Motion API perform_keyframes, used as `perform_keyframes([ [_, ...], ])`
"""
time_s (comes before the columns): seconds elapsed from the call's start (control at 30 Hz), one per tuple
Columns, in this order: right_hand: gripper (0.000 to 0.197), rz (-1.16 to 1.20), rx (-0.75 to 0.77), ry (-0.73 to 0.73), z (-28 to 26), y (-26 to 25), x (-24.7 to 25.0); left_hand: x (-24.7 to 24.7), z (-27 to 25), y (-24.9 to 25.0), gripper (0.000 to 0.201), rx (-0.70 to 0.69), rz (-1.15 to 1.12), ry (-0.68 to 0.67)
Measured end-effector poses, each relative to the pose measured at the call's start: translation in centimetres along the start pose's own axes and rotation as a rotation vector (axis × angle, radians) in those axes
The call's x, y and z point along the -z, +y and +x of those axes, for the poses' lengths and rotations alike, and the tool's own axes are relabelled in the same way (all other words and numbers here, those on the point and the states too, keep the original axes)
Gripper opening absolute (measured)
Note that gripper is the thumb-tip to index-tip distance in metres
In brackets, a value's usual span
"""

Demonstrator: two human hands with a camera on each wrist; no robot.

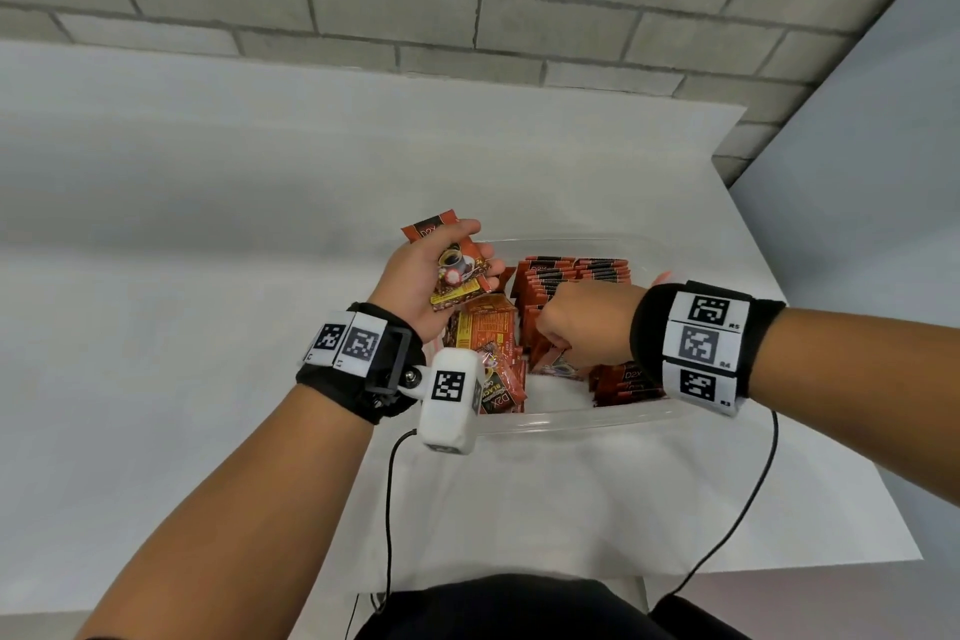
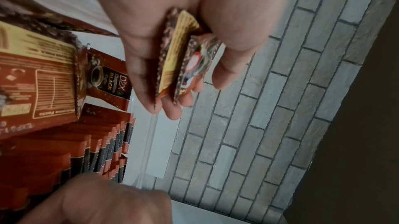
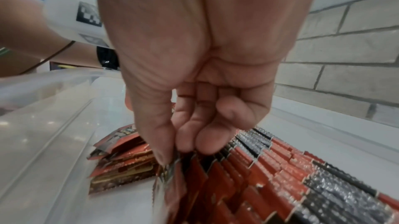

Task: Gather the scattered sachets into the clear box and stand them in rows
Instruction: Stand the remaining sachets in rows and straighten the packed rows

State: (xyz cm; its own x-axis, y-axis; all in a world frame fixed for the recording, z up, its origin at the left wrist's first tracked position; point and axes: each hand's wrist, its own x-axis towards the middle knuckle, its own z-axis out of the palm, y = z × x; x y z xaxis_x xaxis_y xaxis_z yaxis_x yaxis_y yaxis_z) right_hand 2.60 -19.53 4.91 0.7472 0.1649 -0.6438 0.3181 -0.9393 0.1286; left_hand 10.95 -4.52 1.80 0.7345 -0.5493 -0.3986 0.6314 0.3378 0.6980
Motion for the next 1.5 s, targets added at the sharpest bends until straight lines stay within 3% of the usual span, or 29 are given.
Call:
perform_keyframes([
  [0.57,0.008,-0.055,-0.012,0.088,-0.4,0.5,-0.6,-0.2,-0.2,0.1,0.008,0.000,0.016,0.008],
  [0.73,0.035,-0.103,-0.038,0.081,-0.3,0.6,-1.0,-0.3,-0.2,0.0,0.009,-0.004,0.026,0.025],
  [0.97,0.018,-0.081,-0.050,0.084,-0.1,0.6,-1.2,-0.2,-0.2,0.0,0.010,-0.005,0.028,0.020],
  [1.27,0.040,-0.040,-0.068,0.086,0.0,0.7,-1.3,-0.2,-0.3,0.0,0.011,-0.002,0.028,0.005],
  [1.5,0.030,-0.036,-0.048,0.097,0.1,0.6,-1.6,-0.2,-0.2,0.0,0.009,0.000,0.009,0.007],
])
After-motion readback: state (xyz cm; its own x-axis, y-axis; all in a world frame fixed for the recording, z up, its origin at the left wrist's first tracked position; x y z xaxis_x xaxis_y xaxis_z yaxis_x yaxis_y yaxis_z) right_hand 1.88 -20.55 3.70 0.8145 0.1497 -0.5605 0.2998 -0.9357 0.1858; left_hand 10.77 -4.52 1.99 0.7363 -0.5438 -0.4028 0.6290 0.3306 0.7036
